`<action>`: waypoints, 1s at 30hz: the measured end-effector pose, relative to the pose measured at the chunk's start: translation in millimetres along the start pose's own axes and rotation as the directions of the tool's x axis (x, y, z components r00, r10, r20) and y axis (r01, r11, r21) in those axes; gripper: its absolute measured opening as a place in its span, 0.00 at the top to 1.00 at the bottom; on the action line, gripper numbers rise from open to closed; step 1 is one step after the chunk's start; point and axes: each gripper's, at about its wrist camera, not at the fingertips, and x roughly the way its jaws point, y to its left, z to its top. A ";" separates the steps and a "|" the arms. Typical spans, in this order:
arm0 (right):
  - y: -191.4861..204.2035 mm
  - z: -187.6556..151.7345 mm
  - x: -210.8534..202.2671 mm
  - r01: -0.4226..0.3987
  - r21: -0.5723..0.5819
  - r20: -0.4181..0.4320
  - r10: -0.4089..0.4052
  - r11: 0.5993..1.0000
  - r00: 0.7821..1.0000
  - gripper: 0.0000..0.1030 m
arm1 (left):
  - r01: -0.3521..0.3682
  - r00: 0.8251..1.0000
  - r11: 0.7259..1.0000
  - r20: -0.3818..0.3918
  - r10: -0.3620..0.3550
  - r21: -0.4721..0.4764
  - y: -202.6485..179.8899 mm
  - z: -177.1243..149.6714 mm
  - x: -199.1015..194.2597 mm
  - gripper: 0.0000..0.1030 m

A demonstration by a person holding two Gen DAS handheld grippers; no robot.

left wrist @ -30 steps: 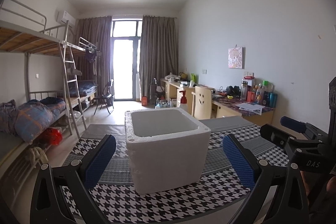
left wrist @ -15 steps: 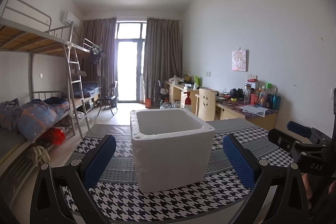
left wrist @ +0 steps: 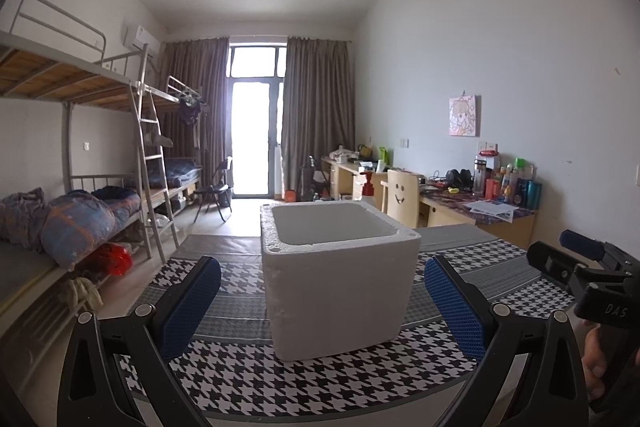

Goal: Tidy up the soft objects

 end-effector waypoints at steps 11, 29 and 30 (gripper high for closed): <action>-0.9 -5.4 1.9 0.001 0.013 -0.007 -0.001 1.000 1.000 0.01 | 0.000 1.000 1.000 -0.001 0.000 0.015 0.9 -8.6 0.8 0.01; 2.4 -12.6 0.8 -0.014 0.012 -0.028 0.015 1.000 0.999 0.01 | -0.028 0.998 1.000 -0.053 0.028 -0.006 11.2 -24.0 3.7 0.01; 3.2 -12.8 0.9 -0.016 0.012 -0.029 0.016 1.000 0.999 0.01 | -0.026 0.998 1.000 -0.054 0.026 -0.005 11.2 -24.2 3.4 0.01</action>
